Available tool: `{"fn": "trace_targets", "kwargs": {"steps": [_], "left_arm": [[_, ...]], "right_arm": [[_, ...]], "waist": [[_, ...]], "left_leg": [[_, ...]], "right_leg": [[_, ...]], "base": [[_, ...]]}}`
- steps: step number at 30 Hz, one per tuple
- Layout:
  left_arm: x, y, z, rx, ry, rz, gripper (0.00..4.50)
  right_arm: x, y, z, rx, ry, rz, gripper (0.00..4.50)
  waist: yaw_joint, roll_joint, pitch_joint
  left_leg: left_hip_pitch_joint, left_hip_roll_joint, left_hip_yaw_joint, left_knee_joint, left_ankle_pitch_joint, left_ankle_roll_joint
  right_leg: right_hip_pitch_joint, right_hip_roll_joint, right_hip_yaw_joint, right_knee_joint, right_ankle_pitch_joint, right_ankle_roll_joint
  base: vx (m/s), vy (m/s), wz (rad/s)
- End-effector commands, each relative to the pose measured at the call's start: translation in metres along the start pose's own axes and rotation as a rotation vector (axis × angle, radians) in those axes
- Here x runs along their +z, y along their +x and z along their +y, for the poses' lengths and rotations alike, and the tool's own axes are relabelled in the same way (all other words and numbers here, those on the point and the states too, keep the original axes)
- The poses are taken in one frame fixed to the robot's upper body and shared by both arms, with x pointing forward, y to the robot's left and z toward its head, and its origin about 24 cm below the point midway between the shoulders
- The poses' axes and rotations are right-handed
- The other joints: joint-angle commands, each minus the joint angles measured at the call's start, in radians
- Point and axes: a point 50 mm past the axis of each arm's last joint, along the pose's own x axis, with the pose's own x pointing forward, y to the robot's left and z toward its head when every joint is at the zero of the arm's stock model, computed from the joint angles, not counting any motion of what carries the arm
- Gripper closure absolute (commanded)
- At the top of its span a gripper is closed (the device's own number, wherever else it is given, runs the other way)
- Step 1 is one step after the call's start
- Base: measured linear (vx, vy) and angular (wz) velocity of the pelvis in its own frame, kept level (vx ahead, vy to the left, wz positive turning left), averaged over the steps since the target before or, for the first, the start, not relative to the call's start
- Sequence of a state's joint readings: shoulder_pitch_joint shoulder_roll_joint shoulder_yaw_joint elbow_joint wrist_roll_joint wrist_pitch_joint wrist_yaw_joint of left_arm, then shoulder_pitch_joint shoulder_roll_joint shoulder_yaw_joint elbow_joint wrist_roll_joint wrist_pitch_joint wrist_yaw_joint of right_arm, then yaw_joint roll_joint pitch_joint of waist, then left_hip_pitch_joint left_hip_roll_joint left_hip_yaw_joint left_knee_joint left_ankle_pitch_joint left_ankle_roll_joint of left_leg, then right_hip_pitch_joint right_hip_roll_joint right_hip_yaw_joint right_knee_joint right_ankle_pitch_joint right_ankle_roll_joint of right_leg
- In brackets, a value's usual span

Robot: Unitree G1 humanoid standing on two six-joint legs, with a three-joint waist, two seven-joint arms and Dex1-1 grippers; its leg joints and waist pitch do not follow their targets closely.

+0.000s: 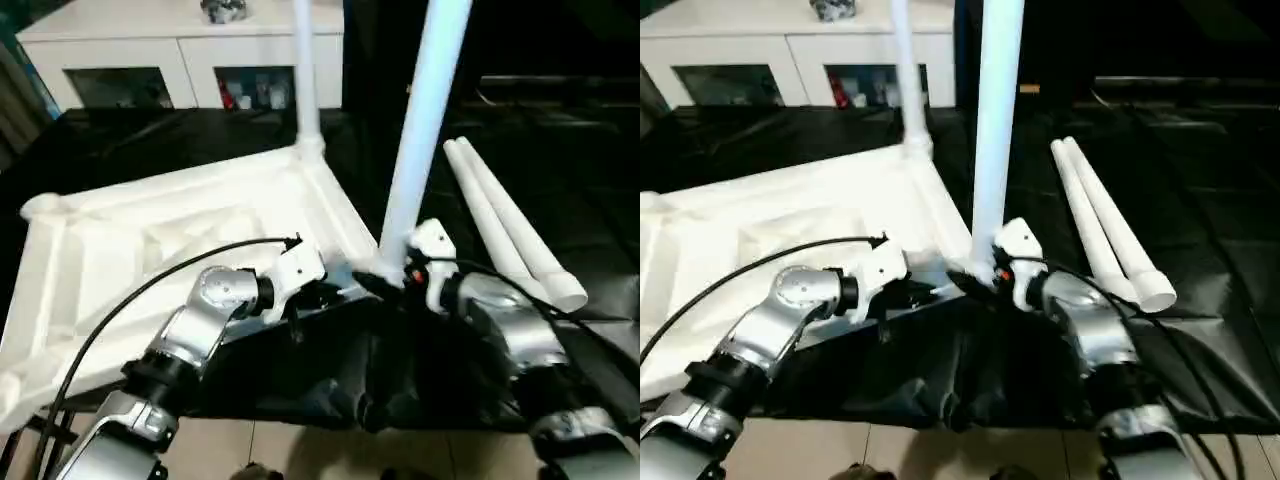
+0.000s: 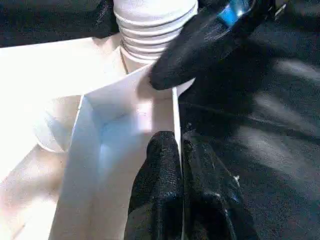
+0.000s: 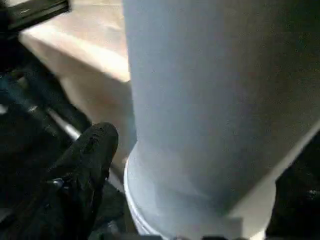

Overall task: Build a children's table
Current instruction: Rotate leg to tighten

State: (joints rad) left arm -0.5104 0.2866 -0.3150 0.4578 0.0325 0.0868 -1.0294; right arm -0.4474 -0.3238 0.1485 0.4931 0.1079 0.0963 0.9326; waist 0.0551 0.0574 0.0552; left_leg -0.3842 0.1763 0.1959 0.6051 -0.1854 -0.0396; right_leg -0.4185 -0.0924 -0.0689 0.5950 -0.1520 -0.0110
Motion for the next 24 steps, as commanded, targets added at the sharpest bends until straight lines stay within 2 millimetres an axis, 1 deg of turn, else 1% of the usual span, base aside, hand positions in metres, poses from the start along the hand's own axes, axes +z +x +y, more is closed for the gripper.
{"fn": "trace_targets", "kwargs": {"steps": [1,3,5,6,7,8,10,11,12,13,14,15,16,18,20,22,23,24], "left_arm": [[0.018,0.003,-0.004,-0.069,0.07,-0.096,4.5],[0.016,-0.001,-0.004,-0.097,0.07,-0.093,4.5],[0.014,-0.004,-0.005,-0.12,0.076,-0.088,4.5],[0.013,-0.005,-0.005,-0.124,0.078,-0.085,4.5],[0.012,-0.006,-0.005,-0.128,0.079,-0.083,4.5],[0.011,-0.008,-0.005,-0.136,0.079,-0.079,4.5],[0.011,-0.008,-0.005,-0.137,0.079,-0.079,4.5],[0.01,-0.008,-0.005,-0.143,0.08,-0.077,4.5],[0.01,-0.009,-0.005,-0.146,0.081,-0.077,4.5],[0.009,-0.009,-0.006,-0.154,0.081,-0.075,4.5],[0.009,-0.009,-0.006,-0.156,0.08,-0.075,4.5],[0.009,-0.009,-0.006,-0.157,0.08,-0.074,4.5],[0.008,-0.01,-0.006,-0.161,0.079,-0.071,4.5],[0.007,-0.01,-0.007,-0.166,0.079,-0.067,4.5],[0.007,-0.01,-0.007,-0.168,0.073,-0.068,4.5],[0.008,-0.008,-0.007,-0.15,0.057,-0.087,4.5],[0.01,-0.006,-0.006,-0.13,0.049,-0.097,4.5],[0.011,-0.004,-0.005,-0.106,0.041,-0.104,4.5]], "right_arm": [[0.001,0.007,0.024,0.228,-0.041,0.012,0.53],[0.001,0.002,0.028,0.289,-0.044,0.026,0.53],[0.001,-0.002,0.03,0.331,-0.056,0.039,0.53],[0.001,-0.004,0.032,0.347,-0.058,0.044,0.69],[0.0,-0.006,0.033,0.364,-0.053,0.049,0.79],[-0.001,-0.009,0.035,0.394,-0.049,0.062,0.79],[-0.001,-0.009,0.035,0.395,-0.049,0.063,0.96],[-0.002,-0.011,0.036,0.406,-0.047,0.068,1.07],[-0.002,-0.011,0.037,0.409,-0.045,0.068,1.07],[-0.003,-0.013,0.037,0.413,-0.038,0.068,1.24],[-0.003,-0.013,0.037,0.413,-0.037,0.068,1.24],[-0.003,-0.013,0.037,0.414,-0.035,0.068,1.33],[-0.004,-0.014,0.037,0.414,-0.033,0.07,1.41],[-0.005,-0.015,0.038,0.415,-0.028,0.071,1.48],[-0.005,-0.016,0.038,0.416,-0.021,0.073,1.67],[-0.005,-0.014,0.037,0.393,-0.011,0.064,1.7],[-0.004,-0.012,0.036,0.371,0.0,0.05,1.71],[-0.003,-0.009,0.034,0.336,0.004,0.029,1.74]], "waist": [[0.003,-0.012,-0.074],[0.006,-0.013,-0.074],[0.008,-0.013,-0.072],[0.008,-0.015,-0.072],[0.009,-0.014,-0.071],[0.009,-0.015,-0.071],[0.01,-0.014,-0.07],[0.009,-0.012,-0.069],[0.009,-0.013,-0.07],[0.009,-0.012,-0.07],[0.009,-0.012,-0.07],[0.009,-0.013,-0.071],[0.009,-0.011,-0.071],[0.009,-0.012,-0.071],[0.009,-0.013,-0.071],[0.009,-0.012,-0.072],[0.009,-0.014,-0.072],[0.01,-0.014,-0.072]], "left_leg": [[0.018,0.051,-0.019,-0.068,-0.221,0.092],[0.017,0.051,-0.019,-0.069,-0.224,0.088],[0.017,0.052,-0.021,-0.071,-0.234,0.083],[0.016,0.052,-0.021,-0.071,-0.235,0.082],[0.019,0.053,-0.021,-0.071,-0.243,0.079],[0.017,0.052,-0.022,-0.072,-0.246,0.075],[0.019,0.053,-0.022,-0.073,-0.252,0.071],[0.02,0.053,-0.023,-0.074,-0.263,0.066],[0.02,0.052,-0.023,-0.074,-0.264,0.064],[0.018,0.052,-0.024,-0.075,-0.258,0.062],[0.018,0.052,-0.024,-0.075,-0.258,0.062],[0.018,0.053,-0.024,-0.075,-0.257,0.061],[0.018,0.053,-0.024,-0.075,-0.257,0.06],[0.018,0.052,-0.024,-0.075,-0.259,0.06],[0.017,0.052,-0.024,-0.075,-0.255,0.06],[0.017,0.052,-0.024,-0.074,-0.248,0.063],[0.017,0.052,-0.023,-0.073,-0.245,0.064],[0.016,0.052,-0.024,-0.074,-0.244,0.065]], "right_leg": [[0.056,-0.051,0.039,-0.072,-0.274,-0.224],[0.057,-0.051,0.039,-0.071,-0.286,-0.221],[0.054,-0.052,0.038,-0.073,-0.312,-0.216],[0.056,-0.052,0.038,-0.073,-0.316,-0.213],[0.052,-0.053,0.04,-0.075,-0.33,-0.209],[0.054,-0.054,0.039,-0.076,-0.343,-0.204],[0.051,-0.053,0.04,-0.078,-0.36,-0.199],[0.05,-0.054,0.04,-0.081,-0.374,-0.197],[0.051,-0.054,0.039,-0.081,-0.377,-0.195],[0.053,-0.053,0.04,-0.08,-0.372,-0.192],[0.053,-0.053,0.04,-0.08,-0.372,-0.192],[0.053,-0.054,0.04,-0.079,-0.363,-0.196],[0.053,-0.054,0.04,-0.078,-0.359,-0.198],[0.053,-0.053,0.04,-0.078,-0.355,-0.2],[0.054,-0.054,0.04,-0.077,-0.351,-0.201],[0.054,-0.054,0.04,-0.076,-0.34,-0.205],[0.055,-0.054,0.04,-0.076,-0.339,-0.206],[0.055,-0.055,0.039,-0.076,-0.344,-0.205]], "base": [[0.0,0.0,0.0],[0.0,0.0,0.0],[0.0,0.0,0.0],[0.0,0.0,0.0],[0.0,0.0,0.0],[0.0,0.0,0.0],[0.0,0.0,0.0],[0.0,0.0,0.0],[0.0,0.0,0.0],[0.0,0.0,0.0],[0.0,0.0,0.0],[0.0,0.0,0.0],[0.0,0.0,0.0],[0.0,0.0,0.0],[0.0,0.0,0.0],[0.0,0.0,0.0],[0.0,0.0,0.0],[0.0,0.0,0.0]]}}
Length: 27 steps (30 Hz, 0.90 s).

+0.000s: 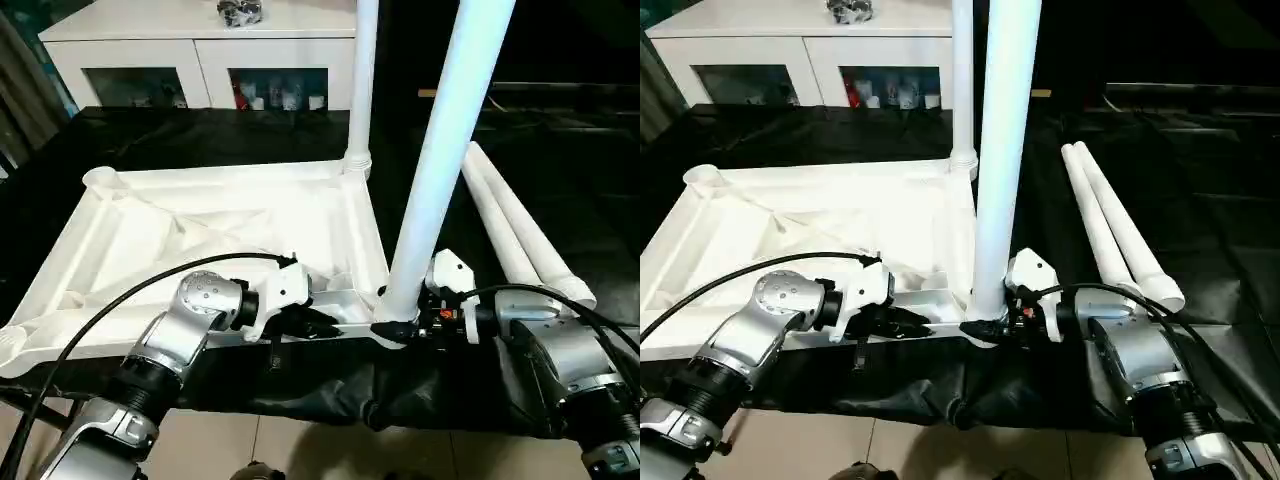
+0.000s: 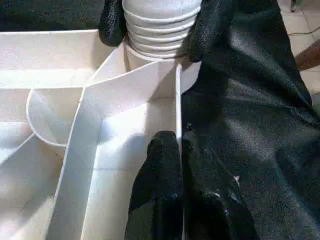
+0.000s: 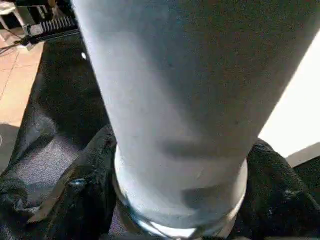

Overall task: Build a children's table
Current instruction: Rotate leg to tighten

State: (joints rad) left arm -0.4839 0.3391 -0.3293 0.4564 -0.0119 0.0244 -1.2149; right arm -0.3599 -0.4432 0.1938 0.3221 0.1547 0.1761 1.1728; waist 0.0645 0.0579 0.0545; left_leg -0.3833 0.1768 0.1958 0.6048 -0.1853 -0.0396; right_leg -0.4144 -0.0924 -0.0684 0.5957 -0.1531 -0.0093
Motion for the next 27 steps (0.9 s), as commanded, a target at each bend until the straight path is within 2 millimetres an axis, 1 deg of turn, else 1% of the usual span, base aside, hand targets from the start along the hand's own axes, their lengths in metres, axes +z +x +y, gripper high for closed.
{"fn": "trace_targets", "kwargs": {"steps": [1,2,3,4,5,6,7,8,9,10,11,12,13,14,15,16,17,18,20,22,23,24,25,26,27], "left_arm": [[0.021,0.013,0.012,0.139,0.0,-0.093,4.5],[0.021,0.013,0.013,0.145,-0.003,-0.093,4.5],[0.022,0.016,0.015,0.174,-0.015,-0.095,4.5],[0.024,0.02,0.018,0.215,-0.033,-0.1,4.5],[0.027,0.026,0.022,0.264,-0.057,-0.105,4.5],[0.028,0.029,0.024,0.293,-0.073,-0.108,4.5],[0.031,0.034,0.026,0.324,-0.083,-0.109,4.5],[0.032,0.035,0.026,0.335,-0.087,-0.108,4.5],[0.034,0.039,0.028,0.36,-0.095,-0.106,4.5],[0.036,0.043,0.029,0.385,-0.103,-0.105,4.5],[0.038,0.047,0.03,0.411,-0.111,-0.104,4.5],[0.039,0.051,0.031,0.427,-0.114,-0.103,4.5],[0.042,0.055,0.031,0.445,-0.113,-0.103,4.5],[0.044,0.058,0.03,0.452,-0.113,-0.105,4.5],[0.046,0.06,0.03,0.452,-0.111,-0.111,4.5],[0.046,0.061,0.029,0.452,-0.11,-0.113,4.5],[0.05,0.067,0.026,0.439,-0.094,-0.122,4.5],[0.05,0.067,0.026,0.438,-0.092,-0.122,4.5],[0.05,0.069,0.023,0.418,-0.08,-0.123,4.5],[0.049,0.068,0.021,0.399,-0.075,-0.131,4.5],[0.048,0.066,0.02,0.387,-0.068,-0.13,4.5],[0.047,0.064,0.019,0.372,-0.057,-0.132,4.5],[0.046,0.063,0.018,0.363,-0.051,-0.133,4.5],[0.046,0.063,0.018,0.363,-0.051,-0.133,4.5],[0.044,0.061,0.017,0.345,-0.048,-0.133,4.5]], "right_arm": [[0.005,0.027,0.003,-0.023,0.06,-0.087,1.74],[0.005,0.027,0.002,-0.033,0.063,-0.09,1.74],[0.006,0.03,-0.002,-0.084,0.08,-0.106,1.75],[0.006,0.034,-0.006,-0.147,0.106,-0.118,1.75],[0.004,0.039,-0.012,-0.233,0.136,-0.117,1.75],[0.003,0.042,-0.015,-0.287,0.154,-0.113,1.75],[0.002,0.046,-0.016,-0.329,0.17,-0.11,1.75],[0.001,0.048,-0.017,-0.345,0.176,-0.107,1.75],[-0.001,0.052,-0.019,-0.39,0.192,-0.095,1.75],[-0.002,0.057,-0.02,-0.433,0.204,-0.085,1.75],[-0.002,0.062,-0.021,-0.473,0.221,-0.085,1.75],[-0.002,0.067,-0.022,-0.513,0.237,-0.085,1.75],[-0.002,0.072,-0.024,-0.58,0.255,-0.082,1.75],[-0.001,0.075,-0.025,-0.607,0.269,-0.087,1.75],[0.0,0.078,-0.025,-0.619,0.283,-0.094,1.75],[0.0,0.079,-0.025,-0.623,0.288,-0.097,1.41],[0.003,0.085,-0.024,-0.623,0.32,-0.139,1.2],[0.004,0.085,-0.024,-0.623,0.322,-0.141,1.06],[0.005,0.087,-0.024,-0.615,0.336,-0.161,0.99],[0.006,0.087,-0.023,-0.597,0.321,-0.159,0.73],[0.007,0.085,-0.024,-0.591,0.296,-0.158,0.73],[0.007,0.083,-0.025,-0.592,0.271,-0.156,0.62],[0.008,0.081,-0.025,-0.595,0.255,-0.155,0.62],[0.008,0.081,-0.025,-0.595,0.255,-0.155,0.51],[0.008,0.078,-0.025,-0.571,0.219,-0.156,0.51]], "waist": [[-0.002,-0.016,-0.07],[-0.007,-0.014,-0.068],[-0.008,-0.016,-0.068],[-0.012,-0.019,-0.068],[-0.015,-0.018,-0.066],[-0.02,-0.018,-0.066],[-0.024,-0.018,-0.065],[-0.029,-0.02,-0.065],[-0.029,-0.015,-0.065],[-0.034,-0.018,-0.066],[-0.034,-0.012,-0.068],[-0.036,-0.012,-0.067],[-0.041,-0.014,-0.068],[-0.041,-0.014,-0.068],[-0.042,-0.012,-0.069],[-0.041,-0.012,-0.07],[-0.041,-0.012,-0.07],[-0.041,-0.015,-0.069],[-0.04,-0.01,-0.07],[-0.04,-0.009,-0.07],[-0.04,-0.011,-0.071],[-0.041,-0.01,-0.07],[-0.041,-0.009,-0.07],[-0.042,-0.01,-0.071],[-0.043,-0.011,-0.072]], "left_leg": [[0.015,0.05,-0.024,-0.073,-0.247,0.063],[0.015,0.049,-0.024,-0.073,-0.254,0.056],[0.016,0.047,-0.025,-0.073,-0.26,0.051],[0.016,0.045,-0.026,-0.074,-0.263,0.043],[0.019,0.045,-0.027,-0.074,-0.275,0.035],[0.017,0.044,-0.028,-0.075,-0.275,0.03],[0.017,0.042,-0.029,-0.075,-0.282,0.024],[0.019,0.041,-0.028,-0.074,-0.287,0.027],[0.021,0.04,-0.029,-0.073,-0.289,0.029],[0.017,0.037,-0.028,-0.072,-0.286,0.035],[0.015,0.037,-0.029,-0.072,-0.279,0.037],[0.015,0.039,-0.028,-0.073,-0.276,0.037],[0.016,0.036,-0.029,-0.073,-0.282,0.036],[0.016,0.036,-0.029,-0.073,-0.282,0.036],[0.015,0.037,-0.029,-0.073,-0.279,0.041],[0.019,0.037,-0.028,-0.071,-0.288,0.046],[0.016,0.036,-0.028,-0.071,-0.291,0.051],[0.015,0.036,-0.028,-0.073,-0.294,0.054],[0.014,0.037,-0.029,-0.074,-0.293,0.059],[0.014,0.039,-0.029,-0.076,-0.294,0.059],[0.014,0.039,-0.029,-0.076,-0.298,0.059],[0.013,0.039,-0.029,-0.076,-0.3,0.06],[0.013,0.039,-0.03,-0.076,-0.303,0.058],[0.011,0.039,-0.03,-0.076,-0.3,0.059],[0.011,0.039,-0.028,-0.076,-0.293,0.062]], "right_leg": [[0.05,-0.055,0.039,-0.079,-0.354,-0.203],[0.047,-0.056,0.039,-0.081,-0.375,-0.201],[0.048,-0.056,0.036,-0.084,-0.396,-0.195],[0.047,-0.055,0.035,-0.086,-0.421,-0.185],[0.044,-0.054,0.035,-0.09,-0.447,-0.176],[0.046,-0.054,0.034,-0.089,-0.45,-0.173],[0.045,-0.054,0.032,-0.092,-0.472,-0.163],[0.044,-0.055,0.034,-0.096,-0.482,-0.155],[0.042,-0.056,0.033,-0.098,-0.489,-0.153],[0.044,-0.054,0.032,-0.099,-0.49,-0.148],[0.046,-0.054,0.031,-0.098,-0.486,-0.145],[0.043,-0.053,0.032,-0.1,-0.481,-0.144],[0.043,-0.053,0.03,-0.101,-0.486,-0.143],[0.043,-0.053,0.03,-0.101,-0.486,-0.143],[0.043,-0.053,0.03,-0.101,-0.477,-0.145],[0.04,-0.053,0.03,-0.104,-0.482,-0.143],[0.042,-0.053,0.029,-0.103,-0.485,-0.142],[0.042,-0.053,0.029,-0.104,-0.49,-0.139],[0.043,-0.054,0.03,-0.103,-0.49,-0.135],[0.042,-0.052,0.03,-0.101,-0.47,-0.14],[0.043,-0.054,0.03,-0.101,-0.466,-0.143],[0.043,-0.053,0.03,-0.1,-0.463,-0.146],[0.043,-0.055,0.03,-0.1,-0.464,-0.147],[0.044,-0.055,0.03,-0.1,-0.459,-0.148],[0.044,-0.054,0.031,-0.099,-0.446,-0.15]], "base": [[0.0,0.0,0.0],[0.0,0.0,0.0],[0.0,0.0,0.0],[0.0,0.0,0.0],[0.0,0.0,0.0],[0.0,0.0,0.0],[0.0,0.0,0.0],[0.0,0.0,0.0],[0.0,0.0,0.0],[0.0,0.0,0.0],[0.0,0.0,0.0],[0.0,0.0,0.0],[0.0,0.0,0.0],[0.0,0.0,0.0],[0.0,0.0,0.0],[0.0,0.0,0.0],[0.0,0.0,0.0],[0.0,0.0,0.0],[0.0,0.0,0.0],[0.0,0.0,0.0],[0.0,0.0,0.0],[0.0,0.0,0.0],[0.0,0.0,0.0],[0.0,0.0,0.0],[0.0,0.0,0.0]]}}
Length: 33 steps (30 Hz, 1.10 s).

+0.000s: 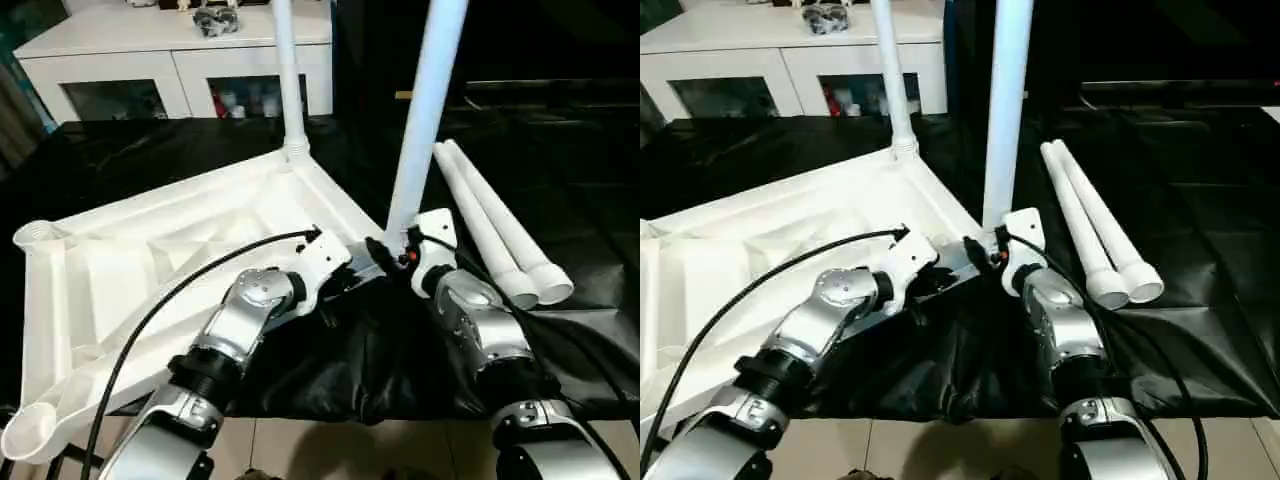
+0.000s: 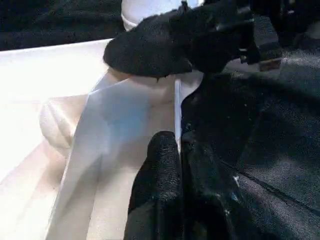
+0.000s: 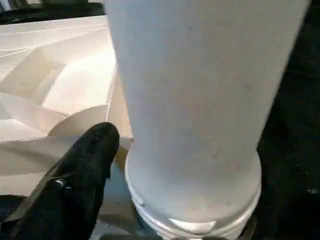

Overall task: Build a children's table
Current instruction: Rotate leg to tighten

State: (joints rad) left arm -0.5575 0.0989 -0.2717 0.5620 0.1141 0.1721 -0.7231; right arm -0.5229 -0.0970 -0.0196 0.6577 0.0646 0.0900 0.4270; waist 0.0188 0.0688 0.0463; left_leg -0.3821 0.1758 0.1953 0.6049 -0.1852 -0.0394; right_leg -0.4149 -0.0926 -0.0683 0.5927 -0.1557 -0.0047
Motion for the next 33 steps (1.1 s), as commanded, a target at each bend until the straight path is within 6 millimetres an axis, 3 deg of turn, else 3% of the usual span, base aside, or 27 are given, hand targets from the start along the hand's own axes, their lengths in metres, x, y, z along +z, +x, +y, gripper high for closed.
{"fn": "trace_targets", "kwargs": {"steps": [1,9,15,22,33], "left_arm": [[0.024,0.005,-0.015,-0.113,0.054,-0.147,4.5],[0.018,-0.014,-0.014,-0.236,0.077,-0.167,4.5],[0.008,-0.034,-0.007,-0.315,0.095,-0.145,4.5],[0.001,-0.046,-0.001,-0.351,0.111,-0.108,4.5],[-0.002,-0.053,0.002,-0.388,0.112,-0.089,4.5]], "right_arm": [[-0.008,0.006,0.029,0.19,-0.063,0.034,0.51],[-0.004,-0.009,0.016,0.348,-0.199,0.027,0.51],[0.0,-0.034,0.016,0.633,-0.235,0.047,0.51],[-0.003,-0.053,0.019,0.832,-0.272,0.109,0.51],[-0.006,-0.064,0.022,0.926,-0.261,0.173,1.42]], "waist": [[0.003,-0.021,-0.064],[0.016,-0.022,-0.07],[0.024,-0.02,-0.067],[0.041,-0.022,-0.065],[0.042,-0.024,-0.064]], "left_leg": [[0.01,0.04,-0.027,-0.074,-0.286,0.066],[0.008,0.045,-0.022,-0.068,-0.215,0.107],[0.007,0.05,-0.021,-0.071,-0.211,0.121],[0.012,0.053,-0.02,-0.073,-0.231,0.103],[0.011,0.052,-0.022,-0.075,-0.232,0.083]], "right_leg": [[0.045,-0.056,0.032,-0.095,-0.433,-0.161],[0.049,-0.054,0.035,-0.077,-0.31,-0.21],[0.051,-0.05,0.035,-0.073,-0.289,-0.217],[0.047,-0.053,0.038,-0.076,-0.346,-0.2],[0.047,-0.054,0.04,-0.077,-0.36,-0.197]], "base": [[0.0,0.0,0.0],[0.0,0.0,0.0],[0.0,0.0,0.0],[0.0,0.0,0.0],[0.0,0.0,0.0]]}}
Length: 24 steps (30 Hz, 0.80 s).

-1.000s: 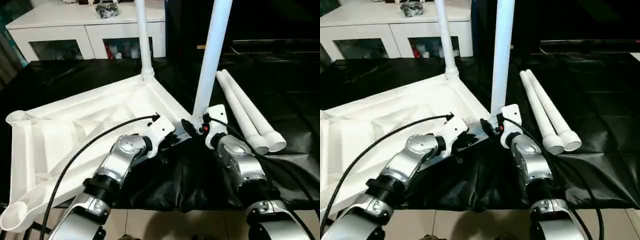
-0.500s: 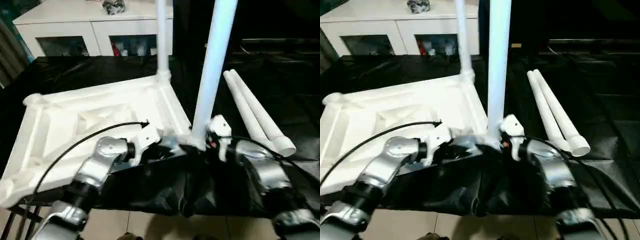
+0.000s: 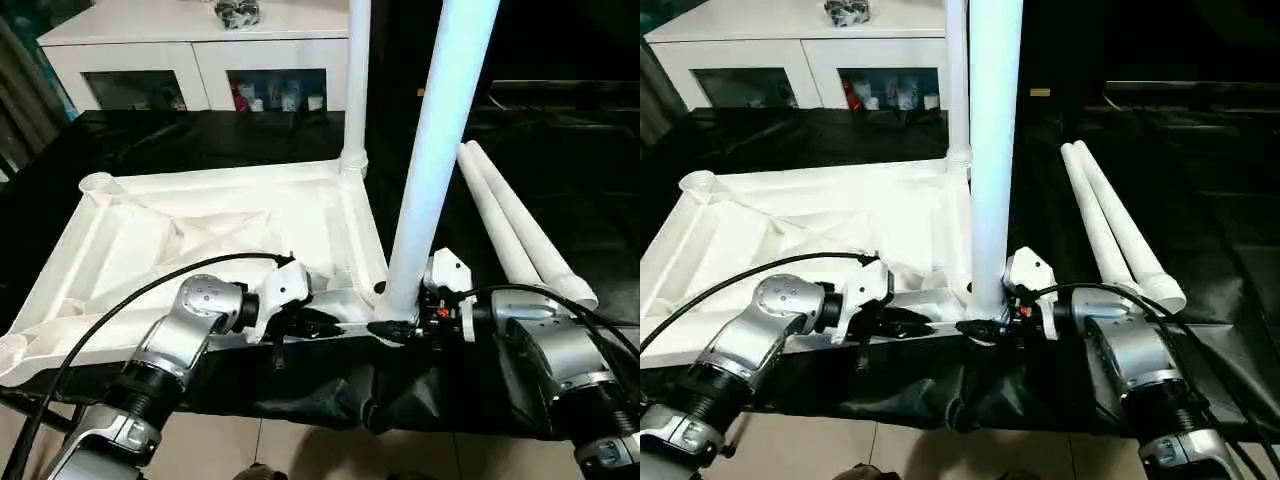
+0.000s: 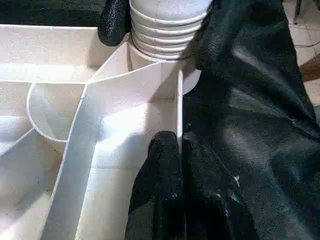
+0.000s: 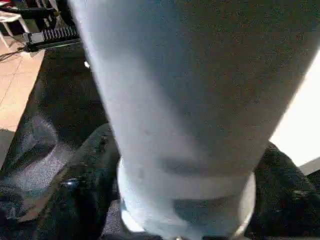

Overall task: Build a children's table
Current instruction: Rotate leg to tighten

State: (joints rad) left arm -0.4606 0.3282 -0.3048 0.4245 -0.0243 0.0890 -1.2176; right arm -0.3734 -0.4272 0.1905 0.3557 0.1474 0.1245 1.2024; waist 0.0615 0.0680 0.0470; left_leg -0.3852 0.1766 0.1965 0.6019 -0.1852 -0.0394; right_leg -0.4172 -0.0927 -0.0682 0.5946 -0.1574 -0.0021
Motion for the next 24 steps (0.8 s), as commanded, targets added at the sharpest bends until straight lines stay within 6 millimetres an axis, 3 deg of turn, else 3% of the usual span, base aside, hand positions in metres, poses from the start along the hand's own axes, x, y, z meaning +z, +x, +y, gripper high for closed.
{"fn": "trace_targets", "kwargs": {"steps": [1,9,11,12,13,15,21,22,23,24], "left_arm": [[0.018,0.0,0.005,0.034,0.059,-0.071,4.5],[0.018,0.003,0.005,0.048,0.049,-0.08,4.5],[0.022,0.01,0.011,0.132,0.028,-0.089,4.5],[0.022,0.011,0.012,0.139,0.027,-0.09,4.5],[0.027,0.02,0.02,0.244,0.008,-0.093,4.5],[0.03,0.023,0.023,0.284,0.0,-0.097,4.5],[0.043,0.05,0.024,0.385,-0.047,-0.125,4.5],[0.046,0.058,0.02,0.386,-0.033,-0.127,4.5],[0.047,0.059,0.02,0.387,-0.027,-0.126,4.5],[0.047,0.06,0.02,0.387,-0.026,-0.125,4.5]], "right_arm": [[0.001,0.017,0.018,0.154,-0.003,-0.009,1.51],[0.002,0.021,0.015,0.095,0.013,-0.023,1.75],[0.0,0.033,0.0,-0.114,0.053,-0.036,1.77],[-0.001,0.034,-0.001,-0.129,0.057,-0.036,1.77],[-0.003,0.044,-0.011,-0.291,0.112,-0.047,1.78],[-0.003,0.047,-0.014,-0.346,0.134,-0.051,1.78],[-0.001,0.075,-0.02,-0.587,0.207,-0.053,1.78],[0.003,0.081,-0.021,-0.636,0.208,-0.073,1.78],[0.004,0.082,-0.021,-0.641,0.205,-0.08,1.78],[0.005,0.082,-0.021,-0.642,0.205,-0.082,1.22]], "waist": [[-0.001,-0.023,-0.065],[-0.001,-0.024,-0.064],[-0.009,-0.021,-0.063],[-0.011,-0.023,-0.063],[-0.022,-0.023,-0.061],[-0.031,-0.023,-0.06],[-0.039,-0.021,-0.06],[-0.038,-0.022,-0.062],[-0.039,-0.021,-0.061],[-0.038,-0.02,-0.062]], "left_leg": [[0.014,0.052,-0.023,-0.072,-0.231,0.084],[0.013,0.051,-0.023,-0.072,-0.224,0.084],[0.014,0.048,-0.024,-0.072,-0.241,0.066],[0.013,0.046,-0.025,-0.073,-0.243,0.059],[0.016,0.045,-0.027,-0.075,-0.266,0.037],[0.02,0.043,-0.029,-0.076,-0.289,0.025],[0.018,0.041,-0.029,-0.076,-0.291,0.033],[0.017,0.039,-0.03,-0.076,-0.29,0.037],[0.019,0.04,-0.028,-0.075,-0.293,0.039],[0.019,0.039,-0.028,-0.074,-0.295,0.04]], "right_leg": [[0.049,-0.053,0.039,-0.078,-0.355,-0.2],[0.05,-0.054,0.039,-0.078,-0.357,-0.199],[0.046,-0.054,0.038,-0.081,-0.388,-0.195],[0.048,-0.055,0.037,-0.083,-0.399,-0.191],[0.043,-0.053,0.036,-0.087,-0.435,-0.179],[0.044,-0.054,0.034,-0.091,-0.461,-0.174],[0.04,-0.053,0.035,-0.1,-0.471,-0.151],[0.045,-0.054,0.033,-0.1,-0.472,-0.147],[0.039,-0.053,0.035,-0.102,-0.476,-0.147],[0.041,-0.054,0.034,-0.101,-0.477,-0.146]], "base": [[0.0,0.0,0.0],[0.0,0.0,0.0],[0.0,0.0,0.0],[0.0,0.0,0.0],[0.0,0.0,0.0],[0.0,0.0,0.0],[0.0,0.0,0.0],[0.0,0.0,0.0],[0.0,0.0,0.0],[0.0,0.0,0.0]]}}
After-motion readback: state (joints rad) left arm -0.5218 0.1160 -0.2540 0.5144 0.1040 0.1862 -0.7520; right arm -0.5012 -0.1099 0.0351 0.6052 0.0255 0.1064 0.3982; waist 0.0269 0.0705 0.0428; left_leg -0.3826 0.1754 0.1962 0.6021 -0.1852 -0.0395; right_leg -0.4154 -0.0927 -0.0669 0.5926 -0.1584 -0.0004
